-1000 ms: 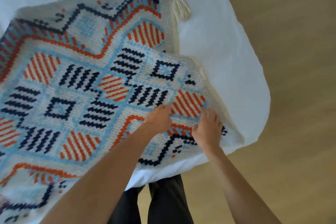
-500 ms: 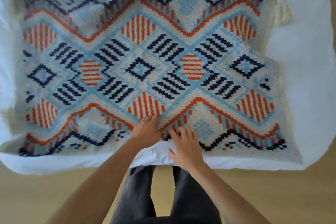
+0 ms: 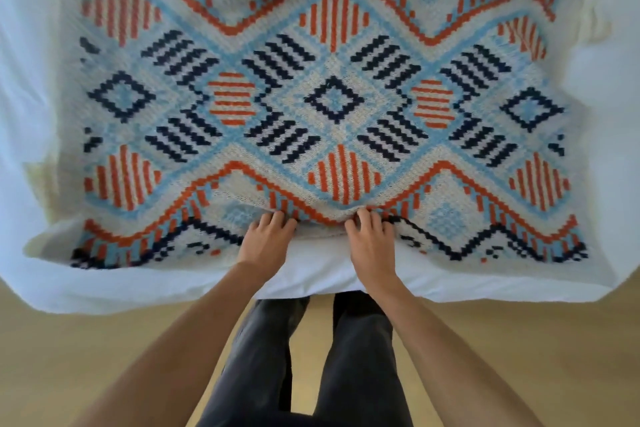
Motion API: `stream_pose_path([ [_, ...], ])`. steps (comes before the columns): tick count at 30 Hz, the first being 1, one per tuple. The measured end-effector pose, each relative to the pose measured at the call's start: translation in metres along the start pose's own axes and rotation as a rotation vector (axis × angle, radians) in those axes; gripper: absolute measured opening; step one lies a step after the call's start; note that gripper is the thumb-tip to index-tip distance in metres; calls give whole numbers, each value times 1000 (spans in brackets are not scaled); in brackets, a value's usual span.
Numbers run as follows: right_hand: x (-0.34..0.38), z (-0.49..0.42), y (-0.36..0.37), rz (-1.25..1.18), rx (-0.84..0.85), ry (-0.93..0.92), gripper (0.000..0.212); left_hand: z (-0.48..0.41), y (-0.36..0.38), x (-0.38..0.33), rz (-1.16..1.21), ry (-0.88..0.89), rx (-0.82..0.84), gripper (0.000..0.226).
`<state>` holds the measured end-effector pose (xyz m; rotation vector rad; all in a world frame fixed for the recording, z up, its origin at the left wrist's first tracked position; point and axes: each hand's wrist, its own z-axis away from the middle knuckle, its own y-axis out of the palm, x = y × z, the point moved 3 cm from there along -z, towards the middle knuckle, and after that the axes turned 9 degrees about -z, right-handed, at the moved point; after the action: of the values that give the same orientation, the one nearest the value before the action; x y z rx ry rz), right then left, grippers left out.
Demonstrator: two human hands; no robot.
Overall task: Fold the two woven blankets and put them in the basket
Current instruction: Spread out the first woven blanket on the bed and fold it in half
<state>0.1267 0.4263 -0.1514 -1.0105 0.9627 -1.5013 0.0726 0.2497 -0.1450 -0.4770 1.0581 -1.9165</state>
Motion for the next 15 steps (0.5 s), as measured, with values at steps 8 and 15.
stream_pose_path([
  [8,53,63,-6,-148,124,-161,15,47,26,26,69,35,255,37],
  [15,40,56,1,-218,208,-37,19,47,24,16,138,55,257,33],
])
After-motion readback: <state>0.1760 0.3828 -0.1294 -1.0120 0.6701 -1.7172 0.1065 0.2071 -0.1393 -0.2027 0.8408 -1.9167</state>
